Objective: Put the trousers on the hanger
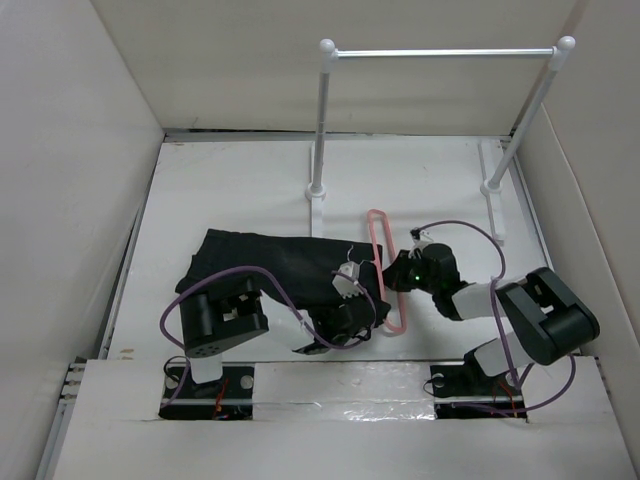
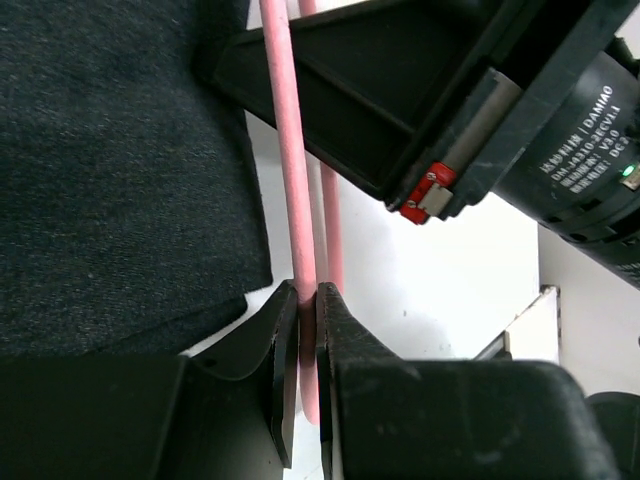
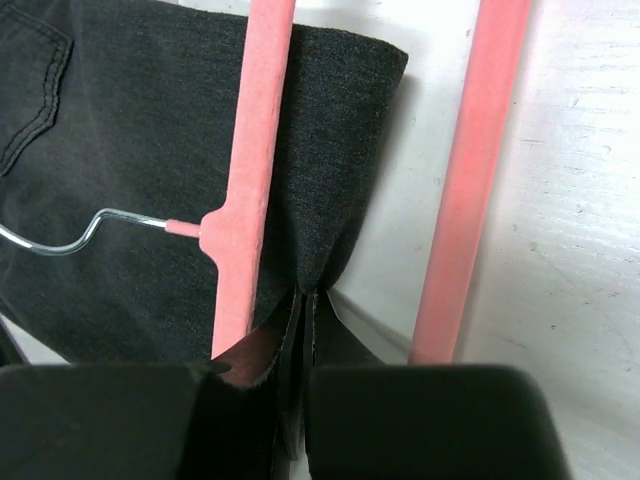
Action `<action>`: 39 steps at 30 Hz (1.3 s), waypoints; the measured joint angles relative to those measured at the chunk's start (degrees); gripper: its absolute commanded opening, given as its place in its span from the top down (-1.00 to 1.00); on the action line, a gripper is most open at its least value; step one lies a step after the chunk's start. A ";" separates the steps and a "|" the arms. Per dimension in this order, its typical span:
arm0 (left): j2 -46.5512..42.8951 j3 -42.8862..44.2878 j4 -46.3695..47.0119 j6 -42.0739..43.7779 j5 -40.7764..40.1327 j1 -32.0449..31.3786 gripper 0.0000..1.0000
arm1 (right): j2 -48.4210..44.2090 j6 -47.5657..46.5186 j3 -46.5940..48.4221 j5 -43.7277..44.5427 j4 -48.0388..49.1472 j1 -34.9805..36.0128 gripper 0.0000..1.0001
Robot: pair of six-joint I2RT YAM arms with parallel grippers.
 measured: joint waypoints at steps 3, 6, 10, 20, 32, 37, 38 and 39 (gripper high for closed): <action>-0.26 0.00 -1.03 -0.33 -1.01 -0.04 1.00 | -1.14 0.00 -0.13 -1.14 -0.48 -0.79 1.00; -1.36 -0.02 -3.43 -0.87 -2.93 -0.20 1.00 | -5.22 -0.55 -0.13 -2.73 -3.15 -2.16 1.00; -3.21 -0.07 -6.40 -1.31 -5.31 -0.57 1.00 | -13.16 -2.64 0.00 -4.00 -9.18 -3.69 1.00; -4.59 -0.87 -9.25 -0.50 -7.04 -0.02 1.00 | -29.22 -9.40 0.57 -7.15 -26.97 -14.08 1.00; -11.32 -6.95 -14.08 -1.55 -9.31 1.20 1.00 | -29.70 -12.92 5.84 -15.52 -34.49 -29.70 1.00; -13.90 -7.48 -18.40 -1.60 -10.34 1.20 1.00 | -28.81 -12.66 5.84 -18.53 -34.93 -33.35 1.00; -14.25 -7.45 -18.93 -1.70 -10.56 1.20 1.00 | -28.81 -12.59 5.84 -18.97 -34.95 -33.86 1.00; -14.49 -7.45 -19.43 -1.81 -10.86 1.16 1.00 | -28.81 -12.50 5.84 -19.32 -34.95 -34.38 1.00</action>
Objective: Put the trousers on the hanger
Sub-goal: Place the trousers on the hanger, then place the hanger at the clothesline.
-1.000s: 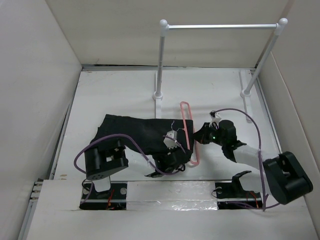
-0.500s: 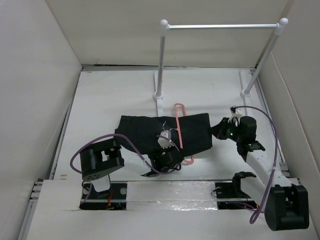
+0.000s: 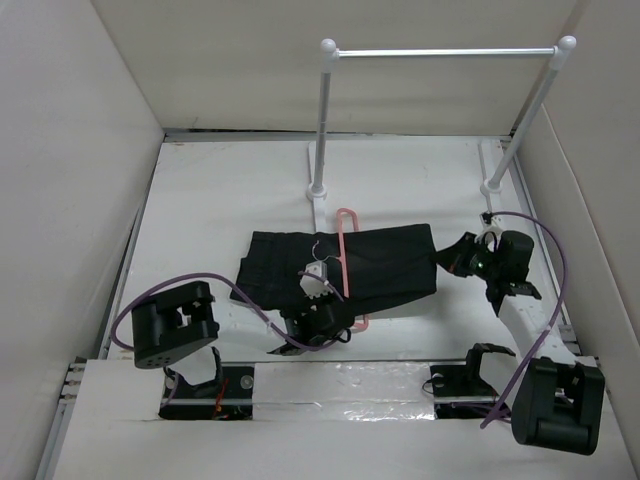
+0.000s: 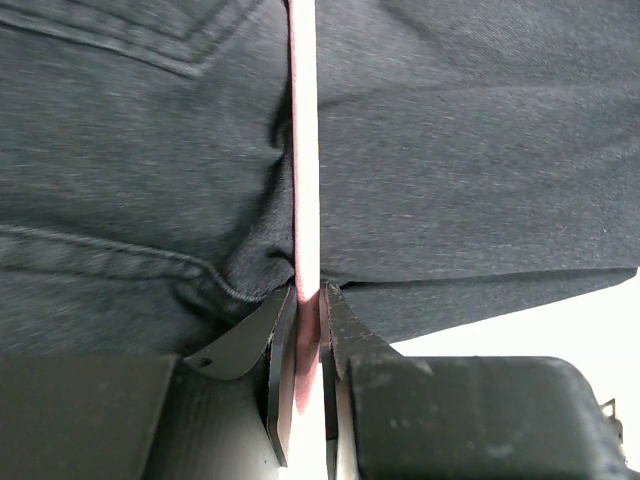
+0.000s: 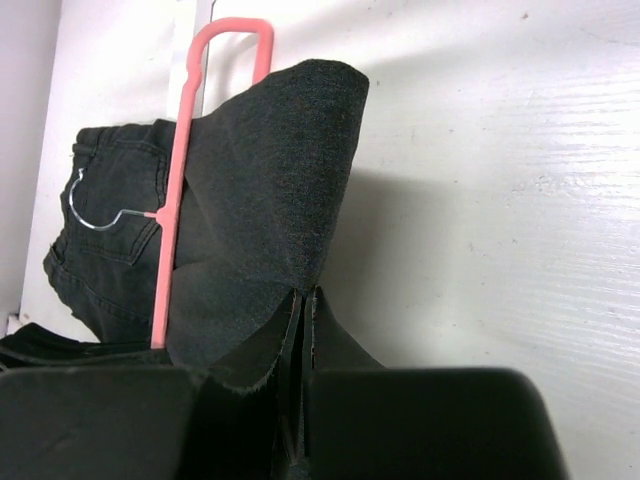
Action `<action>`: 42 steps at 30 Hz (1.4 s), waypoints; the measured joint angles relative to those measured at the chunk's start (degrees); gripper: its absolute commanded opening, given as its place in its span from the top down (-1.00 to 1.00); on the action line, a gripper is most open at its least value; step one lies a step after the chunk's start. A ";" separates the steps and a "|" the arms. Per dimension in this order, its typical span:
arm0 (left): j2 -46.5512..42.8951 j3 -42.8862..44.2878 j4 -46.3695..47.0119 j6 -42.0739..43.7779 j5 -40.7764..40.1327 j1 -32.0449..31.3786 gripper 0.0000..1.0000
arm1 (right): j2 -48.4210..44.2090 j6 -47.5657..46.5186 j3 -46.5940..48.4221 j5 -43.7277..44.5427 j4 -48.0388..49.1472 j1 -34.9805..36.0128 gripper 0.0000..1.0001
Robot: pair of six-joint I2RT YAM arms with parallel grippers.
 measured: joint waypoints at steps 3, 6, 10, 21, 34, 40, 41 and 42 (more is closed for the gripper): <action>-0.72 -0.02 -1.38 -0.22 -0.66 0.00 1.00 | 0.00 0.17 0.00 -0.66 0.02 -1.18 1.00; -1.29 -0.35 -2.47 -0.33 -1.14 0.07 1.00 | 0.00 0.48 -0.04 -0.96 0.04 -2.12 1.00; -2.47 -0.87 -3.52 -0.31 -1.25 0.09 1.00 | 0.00 0.70 -0.11 -1.05 0.09 -2.49 1.00; -5.68 -0.17 -9.73 3.58 -3.32 0.11 1.00 | 1.73 1.38 -1.20 3.21 3.34 -1.03 1.00; -9.94 0.59 -13.77 10.58 -8.48 -4.22 1.00 | -3.82 0.52 -1.79 7.80 3.61 0.57 -0.65; -15.28 0.63 -14.93 14.03 -10.16 -5.31 1.00 | -12.63 0.79 1.84 9.70 1.77 11.02 1.00; -16.35 0.63 -14.88 14.56 -10.54 -5.42 1.00 | -12.83 1.57 2.27 10.49 2.14 14.58 1.00; -17.35 0.63 -14.91 15.06 -10.84 -5.57 1.00 | -12.79 2.62 2.34 11.26 2.86 18.82 1.00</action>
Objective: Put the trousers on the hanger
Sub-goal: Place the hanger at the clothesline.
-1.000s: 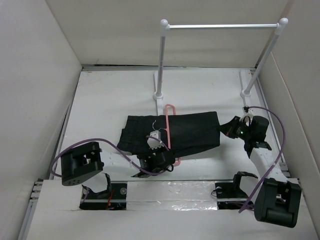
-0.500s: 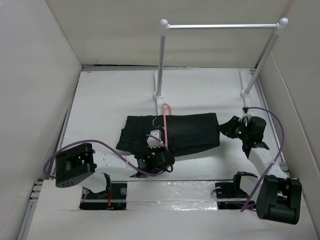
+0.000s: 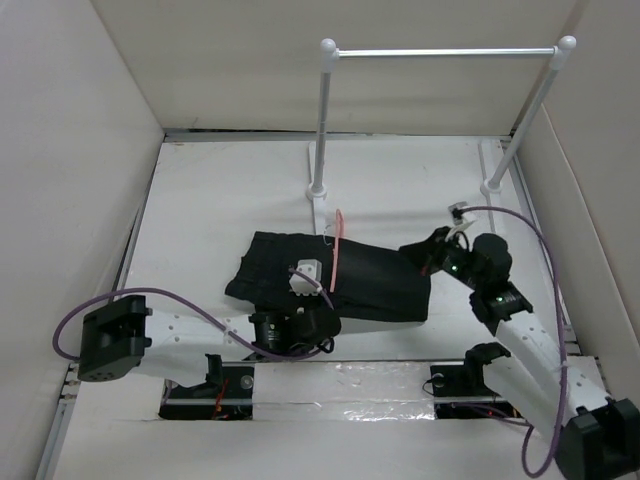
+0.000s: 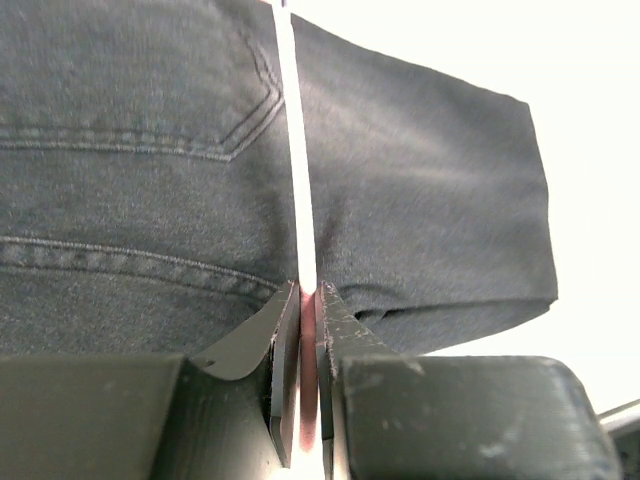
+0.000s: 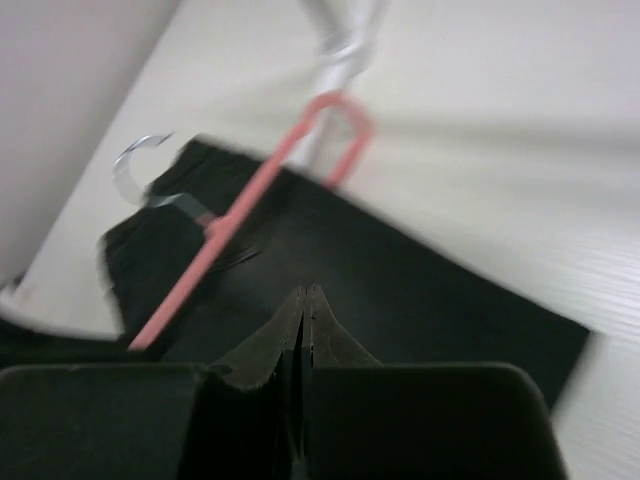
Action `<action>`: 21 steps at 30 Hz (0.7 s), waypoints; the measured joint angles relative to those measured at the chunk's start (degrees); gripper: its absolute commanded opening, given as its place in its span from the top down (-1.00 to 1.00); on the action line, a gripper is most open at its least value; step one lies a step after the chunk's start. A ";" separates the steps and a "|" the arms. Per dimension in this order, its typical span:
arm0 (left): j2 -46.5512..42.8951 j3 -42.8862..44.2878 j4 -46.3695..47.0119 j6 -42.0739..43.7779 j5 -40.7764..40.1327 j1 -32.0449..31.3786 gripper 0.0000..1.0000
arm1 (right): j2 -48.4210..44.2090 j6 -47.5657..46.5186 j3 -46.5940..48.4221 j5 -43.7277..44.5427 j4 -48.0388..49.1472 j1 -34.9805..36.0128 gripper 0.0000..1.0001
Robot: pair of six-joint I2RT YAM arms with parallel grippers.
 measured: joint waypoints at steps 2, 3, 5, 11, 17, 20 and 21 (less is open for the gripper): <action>-1.55 0.00 0.02 0.81 -0.37 -0.17 1.00 | 0.87 2.54 -0.15 1.57 1.92 9.01 0.67; -2.05 0.00 0.02 1.22 -0.57 -0.24 1.00 | 1.64 4.13 -0.50 2.95 3.32 13.68 0.37; -2.62 0.02 0.02 2.05 -1.27 -0.72 1.00 | 3.58 6.99 -1.07 6.93 5.77 22.10 -0.25; -2.01 1.46 -0.13 5.07 -4.81 -4.28 1.00 | 16.90 14.25 -1.09 12.81 15.61 33.99 -0.40; 1.11 4.85 -0.90 6.03 -8.68 -8.17 1.00 | 28.98 21.14 -1.01 15.19 24.92 35.52 -0.33; 1.51 4.98 -0.87 5.79 -9.27 -9.05 1.00 | 31.19 23.04 -1.01 15.89 27.78 36.52 -0.20; 1.51 4.98 -0.81 5.79 -9.38 -9.11 1.00 | 31.63 23.69 -1.01 16.24 28.68 36.92 -0.15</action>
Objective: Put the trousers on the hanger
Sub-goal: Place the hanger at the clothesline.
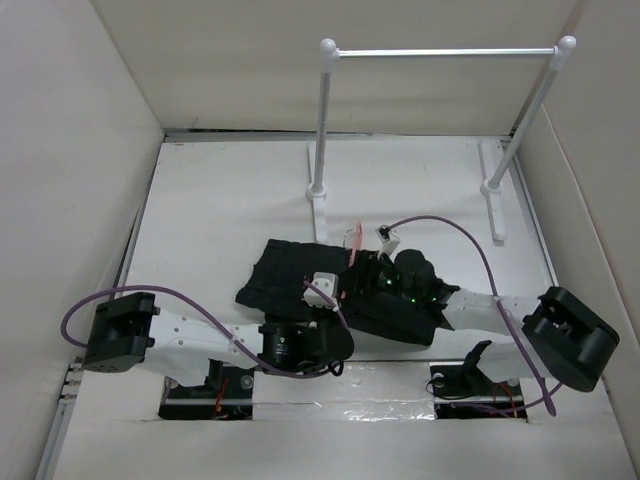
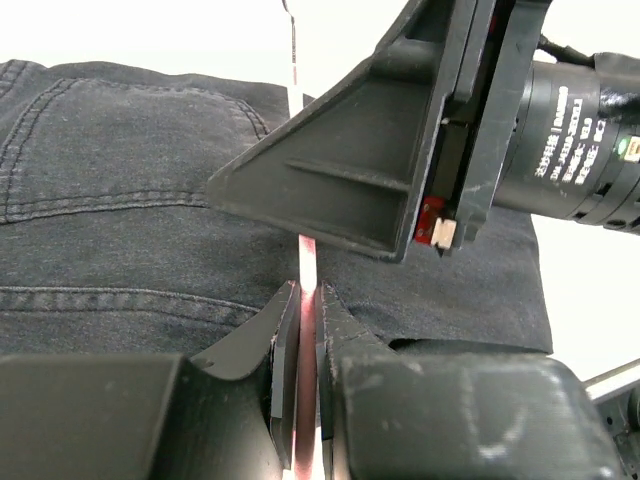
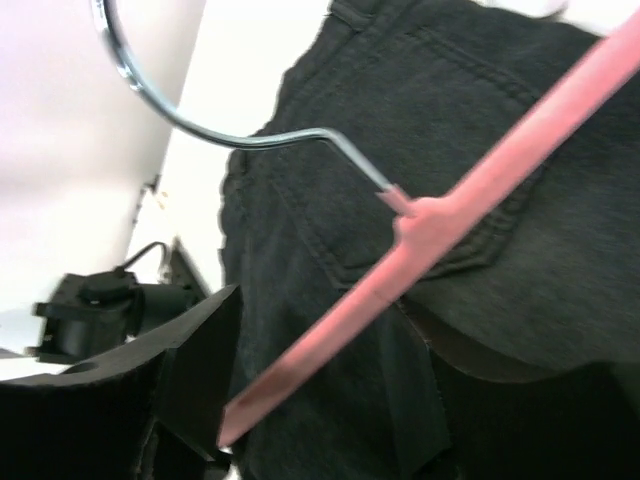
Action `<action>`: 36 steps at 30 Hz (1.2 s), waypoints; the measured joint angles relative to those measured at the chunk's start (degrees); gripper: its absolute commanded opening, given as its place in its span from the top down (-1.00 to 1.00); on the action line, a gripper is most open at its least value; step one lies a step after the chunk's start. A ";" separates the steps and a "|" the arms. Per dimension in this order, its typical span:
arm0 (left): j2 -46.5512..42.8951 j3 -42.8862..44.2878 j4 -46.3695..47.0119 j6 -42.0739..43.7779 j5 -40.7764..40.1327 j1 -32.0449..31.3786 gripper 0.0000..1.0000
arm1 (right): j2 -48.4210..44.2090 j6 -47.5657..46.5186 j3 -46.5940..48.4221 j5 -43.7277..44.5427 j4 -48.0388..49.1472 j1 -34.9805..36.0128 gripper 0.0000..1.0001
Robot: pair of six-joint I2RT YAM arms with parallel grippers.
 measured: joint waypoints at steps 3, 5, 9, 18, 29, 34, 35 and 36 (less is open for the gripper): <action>-0.02 0.00 0.42 0.07 -0.68 -0.09 1.00 | 0.48 1.97 0.00 0.96 1.49 1.07 0.13; -0.02 0.00 0.39 0.11 -1.03 -0.37 1.00 | 0.55 3.74 0.00 1.57 2.82 1.36 0.24; -0.15 0.00 0.39 0.68 -1.49 -0.70 1.00 | -0.07 6.97 0.00 3.15 4.22 2.14 0.65; -4.79 1.33 3.87 9.31 -3.04 -0.87 1.00 | -6.10 9.84 3.19 2.49 2.54 1.64 1.00; -15.04 10.60 10.86 26.18 7.69 5.31 0.73 | -10.95 15.30 18.95 -16.48 -3.69 -12.83 1.00; -18.97 13.77 10.91 27.47 5.92 5.42 0.63 | -6.88 15.08 24.74 -21.53 -8.96 -26.43 1.00; -19.85 14.38 11.10 27.50 5.64 5.42 0.61 | -5.18 15.06 26.01 -21.97 -9.66 -28.96 1.00; -20.61 14.75 11.26 27.47 5.42 5.42 0.59 | -3.48 14.86 27.21 -21.94 -10.43 -31.26 1.00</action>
